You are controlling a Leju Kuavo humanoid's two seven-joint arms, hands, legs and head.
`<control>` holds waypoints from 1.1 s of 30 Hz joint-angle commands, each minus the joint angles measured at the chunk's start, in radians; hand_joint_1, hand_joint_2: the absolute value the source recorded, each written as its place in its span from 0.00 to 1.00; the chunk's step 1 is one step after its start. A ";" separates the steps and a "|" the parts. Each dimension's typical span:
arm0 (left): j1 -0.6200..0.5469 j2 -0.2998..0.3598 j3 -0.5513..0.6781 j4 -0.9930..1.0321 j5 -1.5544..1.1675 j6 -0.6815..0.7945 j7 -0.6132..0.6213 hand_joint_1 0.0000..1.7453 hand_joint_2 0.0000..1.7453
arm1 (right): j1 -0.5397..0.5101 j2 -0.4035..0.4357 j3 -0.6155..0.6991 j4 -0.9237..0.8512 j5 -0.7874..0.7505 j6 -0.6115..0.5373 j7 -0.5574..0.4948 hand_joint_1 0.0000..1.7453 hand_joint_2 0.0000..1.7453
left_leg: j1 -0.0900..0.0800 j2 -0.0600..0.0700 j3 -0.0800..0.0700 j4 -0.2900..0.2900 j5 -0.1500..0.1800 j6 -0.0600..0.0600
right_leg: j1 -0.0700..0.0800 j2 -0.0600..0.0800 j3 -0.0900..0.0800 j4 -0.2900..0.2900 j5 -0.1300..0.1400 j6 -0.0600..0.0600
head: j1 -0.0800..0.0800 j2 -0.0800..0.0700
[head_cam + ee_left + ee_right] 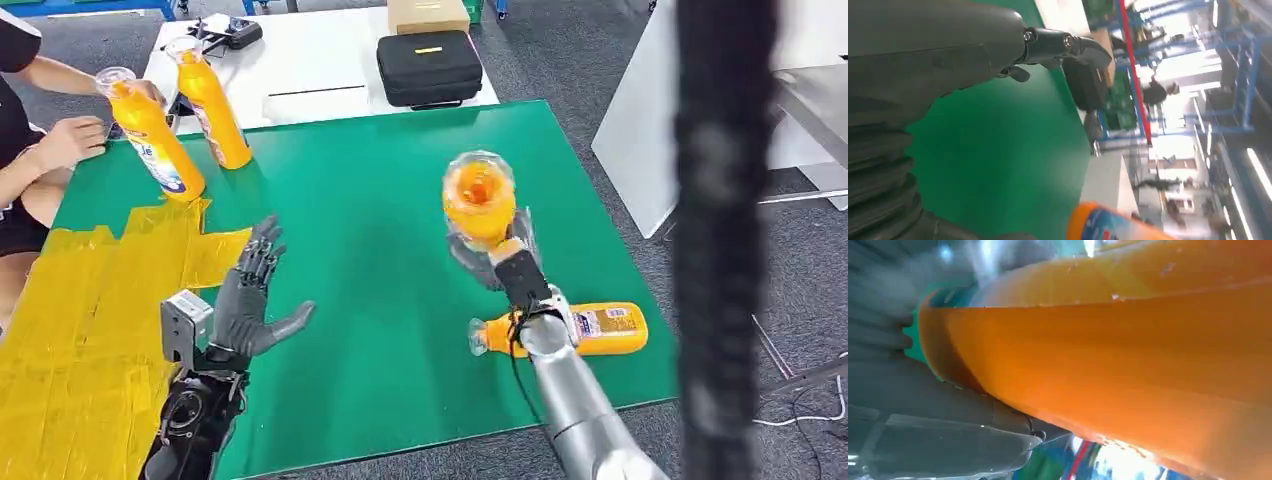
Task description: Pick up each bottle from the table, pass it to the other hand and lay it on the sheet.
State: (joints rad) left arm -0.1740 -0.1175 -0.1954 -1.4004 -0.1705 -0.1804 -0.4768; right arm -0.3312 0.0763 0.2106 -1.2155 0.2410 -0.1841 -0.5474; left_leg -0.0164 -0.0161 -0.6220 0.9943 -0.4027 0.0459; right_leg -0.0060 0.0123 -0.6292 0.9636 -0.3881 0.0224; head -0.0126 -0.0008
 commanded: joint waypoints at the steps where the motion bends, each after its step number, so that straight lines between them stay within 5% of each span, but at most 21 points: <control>1: -0.055 0.030 -0.140 0.027 -0.004 -0.004 0.017 0.00 1.00 | 0.040 0.043 0.125 -0.055 0.006 0.025 -0.007 1.00 1.00 | 0.001 0.000 0.002 0.000 -0.001 -0.002 | 0.001 -0.001 0.002 0.000 -0.001 0.000 | 0.001 0.000; 33: -0.030 0.010 -0.135 0.002 0.069 0.026 0.015 0.00 1.00 | -0.075 0.098 0.320 0.199 0.212 -0.093 0.017 1.00 1.00 | 0.001 0.003 0.007 0.001 -0.003 -0.004 | 0.001 0.001 0.007 0.000 -0.002 0.000 | 0.001 0.000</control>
State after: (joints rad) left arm -0.1958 -0.1175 -0.3208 -1.4126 -0.1190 -0.1602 -0.4673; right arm -0.3166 0.1644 0.4715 -1.1875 0.4338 -0.2598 -0.5474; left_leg -0.0168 -0.0161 -0.6220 0.9943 -0.4022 0.0463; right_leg -0.0066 0.0124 -0.6290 0.9636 -0.3877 0.0227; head -0.0118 -0.0008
